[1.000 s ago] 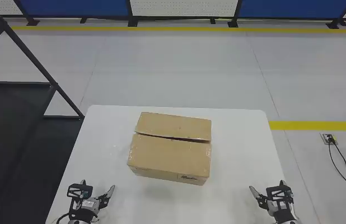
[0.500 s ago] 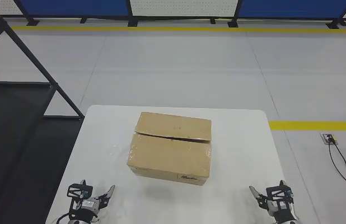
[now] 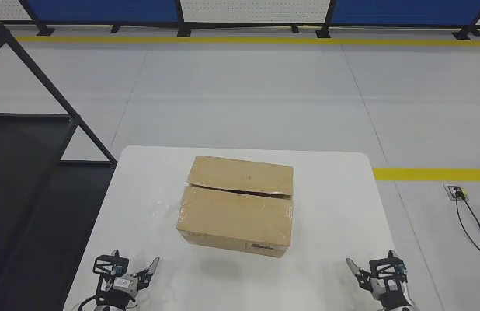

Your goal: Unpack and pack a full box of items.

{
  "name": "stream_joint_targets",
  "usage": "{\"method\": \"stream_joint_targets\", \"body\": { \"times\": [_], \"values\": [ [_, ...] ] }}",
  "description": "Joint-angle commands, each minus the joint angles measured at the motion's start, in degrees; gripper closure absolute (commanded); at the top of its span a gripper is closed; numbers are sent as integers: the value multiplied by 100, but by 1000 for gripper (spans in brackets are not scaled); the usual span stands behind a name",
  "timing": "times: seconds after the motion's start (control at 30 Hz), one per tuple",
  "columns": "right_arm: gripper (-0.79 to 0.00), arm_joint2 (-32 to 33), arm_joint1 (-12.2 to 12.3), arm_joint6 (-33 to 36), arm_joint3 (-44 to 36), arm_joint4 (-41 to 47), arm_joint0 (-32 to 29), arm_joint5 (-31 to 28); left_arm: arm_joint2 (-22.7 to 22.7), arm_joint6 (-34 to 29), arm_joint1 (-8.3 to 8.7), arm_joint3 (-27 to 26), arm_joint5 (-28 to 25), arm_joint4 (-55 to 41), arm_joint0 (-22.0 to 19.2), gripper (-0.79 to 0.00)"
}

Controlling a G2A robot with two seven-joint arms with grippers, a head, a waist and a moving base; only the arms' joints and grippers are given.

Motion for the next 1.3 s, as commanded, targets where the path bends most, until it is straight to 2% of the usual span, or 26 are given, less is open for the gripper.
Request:
{"method": "stream_joint_targets", "body": {
  "times": [0.0, 0.07, 0.2, 0.57, 0.73, 0.97, 1.07, 1.27],
  "values": [
    [-785, -3, -1, 0, 0, 1, 3, -7, 3, 25, -1, -9, -16, -17, -7, -785],
    [-785, -12, -14, -11, 11, 79, 18, 34, -15, 331, -8, 1, -80, -56, -28, -785],
    [-785, -118, -88, -451, -223, 533, -55, 375, 31, 1073, -80, -97, 297, -464, 35, -785],
    [-785, -189, -93, -438, -315, 390, -56, 240, 47, 1072, -92, -125, 296, -511, 72, -785],
    [-785, -350, -96, 77, -900, 676, 97, -333, -88, 1280, -115, -191, 367, -645, 64, -785],
    [-785, -156, -49, 1675, -1519, 2112, 615, -1361, -549, 1663, -117, -293, 98, -982, 153, -785],
    [-785, -98, -36, 2249, -1599, 2671, 908, -1436, -745, 1675, -106, -328, -359, -1336, 215, -785],
    [-785, -30, -26, 2334, -1636, 2685, 988, -1477, -745, 1675, -106, -328, -359, -1336, 215, -785]
  ]
}}
